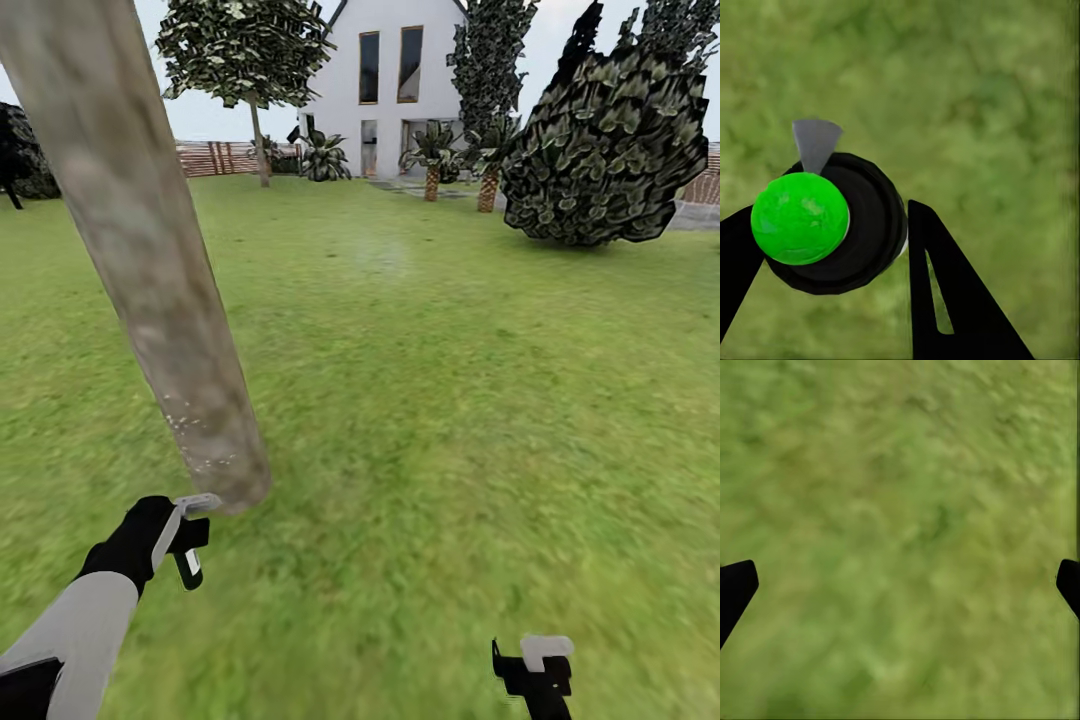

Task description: In the garden, pick up the pesticide atomizer on the floor and spray pesticide onto both trees until each tree trunk is fully covered.

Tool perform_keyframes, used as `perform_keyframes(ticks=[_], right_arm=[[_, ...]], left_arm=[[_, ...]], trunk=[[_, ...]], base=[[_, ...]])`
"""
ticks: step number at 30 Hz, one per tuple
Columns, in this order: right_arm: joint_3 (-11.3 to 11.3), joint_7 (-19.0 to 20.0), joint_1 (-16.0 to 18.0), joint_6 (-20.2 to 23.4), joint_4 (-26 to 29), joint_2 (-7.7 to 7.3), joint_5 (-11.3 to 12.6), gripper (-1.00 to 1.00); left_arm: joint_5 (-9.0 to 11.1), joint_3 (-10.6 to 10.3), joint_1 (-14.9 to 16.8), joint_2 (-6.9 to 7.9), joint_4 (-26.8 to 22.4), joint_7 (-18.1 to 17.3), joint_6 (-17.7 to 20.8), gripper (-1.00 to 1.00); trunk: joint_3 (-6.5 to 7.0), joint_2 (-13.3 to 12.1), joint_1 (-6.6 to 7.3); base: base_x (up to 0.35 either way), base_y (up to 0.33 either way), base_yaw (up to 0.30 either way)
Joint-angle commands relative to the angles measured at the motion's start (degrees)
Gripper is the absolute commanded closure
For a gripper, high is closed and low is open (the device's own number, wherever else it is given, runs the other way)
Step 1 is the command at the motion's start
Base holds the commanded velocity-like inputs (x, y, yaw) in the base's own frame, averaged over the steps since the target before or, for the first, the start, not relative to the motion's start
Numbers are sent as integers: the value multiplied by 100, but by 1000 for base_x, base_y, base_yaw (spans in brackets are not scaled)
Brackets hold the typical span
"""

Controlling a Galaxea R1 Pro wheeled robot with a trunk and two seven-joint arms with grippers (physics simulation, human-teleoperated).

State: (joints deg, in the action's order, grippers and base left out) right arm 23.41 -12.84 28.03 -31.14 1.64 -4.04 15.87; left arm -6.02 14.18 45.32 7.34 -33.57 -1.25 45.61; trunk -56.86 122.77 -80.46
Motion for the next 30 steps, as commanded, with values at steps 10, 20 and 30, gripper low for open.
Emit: perform_keyframes(ticks=[10, 20, 30], right_arm=[[50, -17, 1, -6, 2, 0, 41, -100], [50, -17, 1, -6, 3, 0, 41, -100], [49, -18, 1, -6, 0, -9, 39, -100]], left_arm=[[-79, 7, 11, 50, -78, -41, 87, 100], [-32, -8, 634, 31, -936, -75, 1259, 100], [-54, -39, 858, 73, -385, -129, 1237, 100]], trunk=[[-5, 2, -1], [-5, 2, -1], [-5, 2, -1]], base=[[91, -261, 126], [-5, -28, 275], [41, -27, 24]])
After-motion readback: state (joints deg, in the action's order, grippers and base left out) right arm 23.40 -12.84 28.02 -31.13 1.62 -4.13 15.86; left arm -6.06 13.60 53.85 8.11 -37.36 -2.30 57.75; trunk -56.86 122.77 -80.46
